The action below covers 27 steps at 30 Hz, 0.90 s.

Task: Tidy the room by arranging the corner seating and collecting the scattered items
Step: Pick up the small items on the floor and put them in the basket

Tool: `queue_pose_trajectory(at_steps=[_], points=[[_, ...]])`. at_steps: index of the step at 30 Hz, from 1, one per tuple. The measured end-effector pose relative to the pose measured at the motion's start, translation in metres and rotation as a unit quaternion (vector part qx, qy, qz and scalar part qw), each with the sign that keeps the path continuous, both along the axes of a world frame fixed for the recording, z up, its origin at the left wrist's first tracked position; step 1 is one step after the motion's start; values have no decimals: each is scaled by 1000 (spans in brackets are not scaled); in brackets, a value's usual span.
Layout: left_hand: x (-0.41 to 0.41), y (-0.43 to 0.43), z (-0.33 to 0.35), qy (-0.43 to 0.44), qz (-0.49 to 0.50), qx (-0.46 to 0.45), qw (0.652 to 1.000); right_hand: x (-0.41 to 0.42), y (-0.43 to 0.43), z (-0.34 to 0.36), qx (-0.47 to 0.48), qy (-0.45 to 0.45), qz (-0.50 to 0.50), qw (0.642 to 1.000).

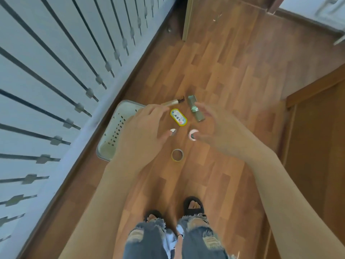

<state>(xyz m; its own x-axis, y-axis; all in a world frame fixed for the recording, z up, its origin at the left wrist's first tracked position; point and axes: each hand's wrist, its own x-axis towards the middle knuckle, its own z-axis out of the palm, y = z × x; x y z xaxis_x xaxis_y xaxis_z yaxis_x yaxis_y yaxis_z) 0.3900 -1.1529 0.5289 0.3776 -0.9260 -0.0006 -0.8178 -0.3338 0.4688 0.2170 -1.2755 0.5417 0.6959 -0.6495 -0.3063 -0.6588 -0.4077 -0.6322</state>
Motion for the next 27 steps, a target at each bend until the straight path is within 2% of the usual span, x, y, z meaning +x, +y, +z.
queue_pose_trajectory(at_steps=[10,17,27], points=[[7,-36,-187,27,-28,62,997,2,-19,-182,42,15,-7,999],[23,-62,-306,0,-50,91,995,7,-39,-281,32,-6,-17,999],[27,-106,-444,-32,-72,153,985,4,-45,-430,31,39,12,999]])
